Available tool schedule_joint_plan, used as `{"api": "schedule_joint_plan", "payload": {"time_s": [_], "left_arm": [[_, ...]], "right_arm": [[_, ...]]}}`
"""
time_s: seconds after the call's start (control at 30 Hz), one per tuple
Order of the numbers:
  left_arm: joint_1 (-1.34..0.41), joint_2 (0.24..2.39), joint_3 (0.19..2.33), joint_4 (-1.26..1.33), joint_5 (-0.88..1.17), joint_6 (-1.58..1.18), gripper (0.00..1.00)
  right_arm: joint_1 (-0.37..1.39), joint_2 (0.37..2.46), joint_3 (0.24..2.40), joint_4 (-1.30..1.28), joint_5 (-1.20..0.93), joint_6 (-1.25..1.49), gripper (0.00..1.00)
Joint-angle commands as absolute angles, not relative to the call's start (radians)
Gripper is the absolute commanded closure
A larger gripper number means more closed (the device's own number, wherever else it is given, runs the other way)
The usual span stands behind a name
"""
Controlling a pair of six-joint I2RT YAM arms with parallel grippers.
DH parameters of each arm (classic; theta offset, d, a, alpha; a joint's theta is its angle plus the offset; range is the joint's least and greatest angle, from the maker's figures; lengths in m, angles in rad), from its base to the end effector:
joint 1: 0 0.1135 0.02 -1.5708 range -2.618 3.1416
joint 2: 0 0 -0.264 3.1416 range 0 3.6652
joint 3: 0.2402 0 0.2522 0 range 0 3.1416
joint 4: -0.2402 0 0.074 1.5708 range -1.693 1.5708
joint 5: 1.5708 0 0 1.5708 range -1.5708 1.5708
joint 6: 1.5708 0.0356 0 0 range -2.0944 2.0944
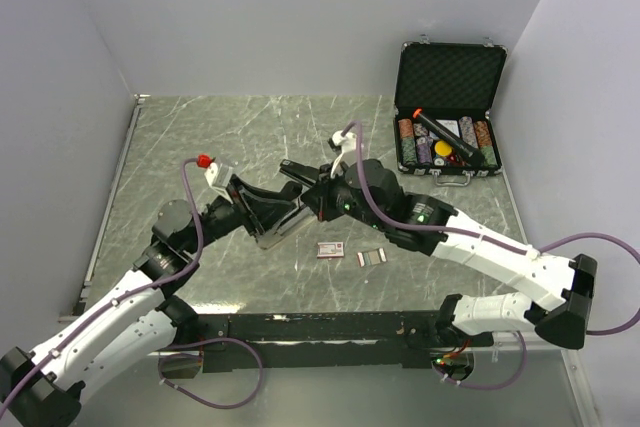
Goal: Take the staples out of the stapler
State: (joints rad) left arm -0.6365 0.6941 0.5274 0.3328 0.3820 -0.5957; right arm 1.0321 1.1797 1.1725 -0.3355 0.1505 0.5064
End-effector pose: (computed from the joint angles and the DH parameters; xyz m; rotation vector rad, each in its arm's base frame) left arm 0.1322 -0.1142 0.3186 0.3750 1.4999 -1.2670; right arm 0.1419 0.2270 0.3791 -0.4191 1.9689 0.8768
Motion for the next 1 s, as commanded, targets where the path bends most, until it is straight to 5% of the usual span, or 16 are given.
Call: {"api": "schedule_joint_plan", "payload": {"time_s": [0.0,0.97], "left_arm": [[-0.643,0.649,0.551,0.508,0.325,-0.634,0.99],[-0.643,0.67,0.541,0.518,0.022,-0.627,0.99]], "right_arm": [[1.052,1.189,1.106,-0.301,0.16,0.545,1.0],[1.114,1.336,1.003,-0.173,0.19,0.63,1.0]]}}
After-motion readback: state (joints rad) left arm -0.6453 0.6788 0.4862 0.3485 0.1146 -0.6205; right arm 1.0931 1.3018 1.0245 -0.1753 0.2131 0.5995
